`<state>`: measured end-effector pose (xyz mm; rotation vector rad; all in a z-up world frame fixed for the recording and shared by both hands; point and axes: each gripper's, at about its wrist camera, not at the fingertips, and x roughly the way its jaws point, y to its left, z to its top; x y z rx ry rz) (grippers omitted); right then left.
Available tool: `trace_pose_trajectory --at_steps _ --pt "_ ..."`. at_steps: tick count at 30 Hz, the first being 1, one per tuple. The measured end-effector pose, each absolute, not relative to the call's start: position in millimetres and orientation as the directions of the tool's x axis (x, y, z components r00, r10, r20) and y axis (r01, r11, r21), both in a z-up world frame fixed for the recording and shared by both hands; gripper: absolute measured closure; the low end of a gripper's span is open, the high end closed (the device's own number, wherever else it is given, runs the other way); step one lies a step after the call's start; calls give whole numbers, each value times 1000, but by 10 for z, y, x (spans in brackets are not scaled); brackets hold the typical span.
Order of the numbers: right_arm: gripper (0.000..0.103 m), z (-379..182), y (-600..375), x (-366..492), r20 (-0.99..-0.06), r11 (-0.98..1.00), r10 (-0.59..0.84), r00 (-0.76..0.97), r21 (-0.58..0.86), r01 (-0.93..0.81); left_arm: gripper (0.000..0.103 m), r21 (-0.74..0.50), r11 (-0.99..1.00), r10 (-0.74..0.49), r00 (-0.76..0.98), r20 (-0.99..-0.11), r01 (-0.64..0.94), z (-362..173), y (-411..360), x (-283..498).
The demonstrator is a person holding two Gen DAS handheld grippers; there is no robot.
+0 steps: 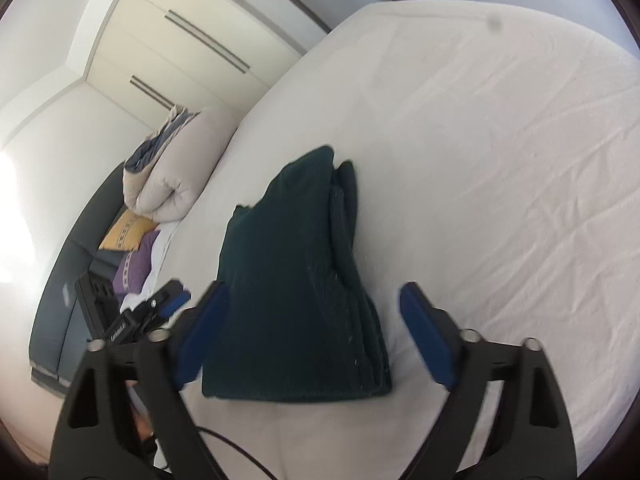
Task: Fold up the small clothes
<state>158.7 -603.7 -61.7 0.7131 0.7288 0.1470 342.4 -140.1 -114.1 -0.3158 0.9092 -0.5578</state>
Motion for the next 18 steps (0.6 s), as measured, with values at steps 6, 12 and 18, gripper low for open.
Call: trace_pose_trajectory --at_steps 6,12,18 --pt "14 -834 -6178 2214 -672 761 436 599 630 153 19 -680 701 -712 246 -657 214 -1642 -1464 3551" --pt "48 -1068 -5921 2761 -725 786 470 505 604 136 36 -672 714 -700 209 -683 196 -1642 -1633 3682" --pt "78 -1046 -5645 2879 -801 867 350 485 474 157 62 -606 758 -652 240 -719 242 -1415 -1671 3504"
